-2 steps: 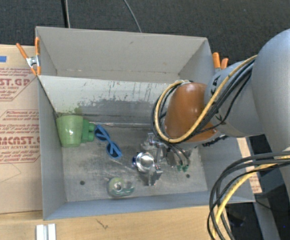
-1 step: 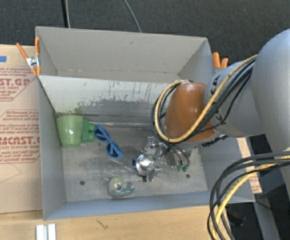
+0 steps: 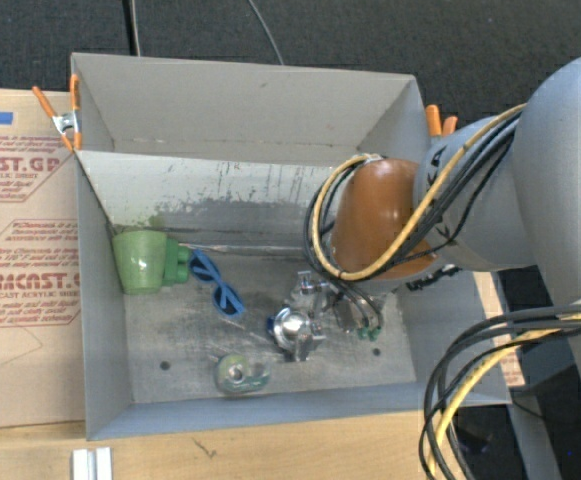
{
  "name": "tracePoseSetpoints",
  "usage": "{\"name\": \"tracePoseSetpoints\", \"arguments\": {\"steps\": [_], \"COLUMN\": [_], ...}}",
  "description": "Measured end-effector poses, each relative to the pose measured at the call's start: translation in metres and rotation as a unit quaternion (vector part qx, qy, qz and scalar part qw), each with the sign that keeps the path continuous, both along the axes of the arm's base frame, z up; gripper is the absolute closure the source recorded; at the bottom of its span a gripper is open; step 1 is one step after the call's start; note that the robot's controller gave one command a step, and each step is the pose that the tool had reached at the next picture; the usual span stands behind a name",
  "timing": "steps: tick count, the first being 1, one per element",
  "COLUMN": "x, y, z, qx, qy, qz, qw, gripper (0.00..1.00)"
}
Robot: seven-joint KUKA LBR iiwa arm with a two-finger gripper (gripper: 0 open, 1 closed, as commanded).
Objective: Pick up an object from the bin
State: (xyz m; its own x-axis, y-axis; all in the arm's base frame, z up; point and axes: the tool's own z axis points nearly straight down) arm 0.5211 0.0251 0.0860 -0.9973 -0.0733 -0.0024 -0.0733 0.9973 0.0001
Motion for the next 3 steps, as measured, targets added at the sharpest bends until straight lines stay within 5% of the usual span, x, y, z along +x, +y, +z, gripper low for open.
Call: {"name": "tracePoseSetpoints", "arguments": {"steps": [3], "x": [0.003], "y": [0.001], "z": [0.104], "qx": [0.000], "qy": [-0.0009], "qz": [0.001], "qw": [1.0000], "gripper": [1.00]}}
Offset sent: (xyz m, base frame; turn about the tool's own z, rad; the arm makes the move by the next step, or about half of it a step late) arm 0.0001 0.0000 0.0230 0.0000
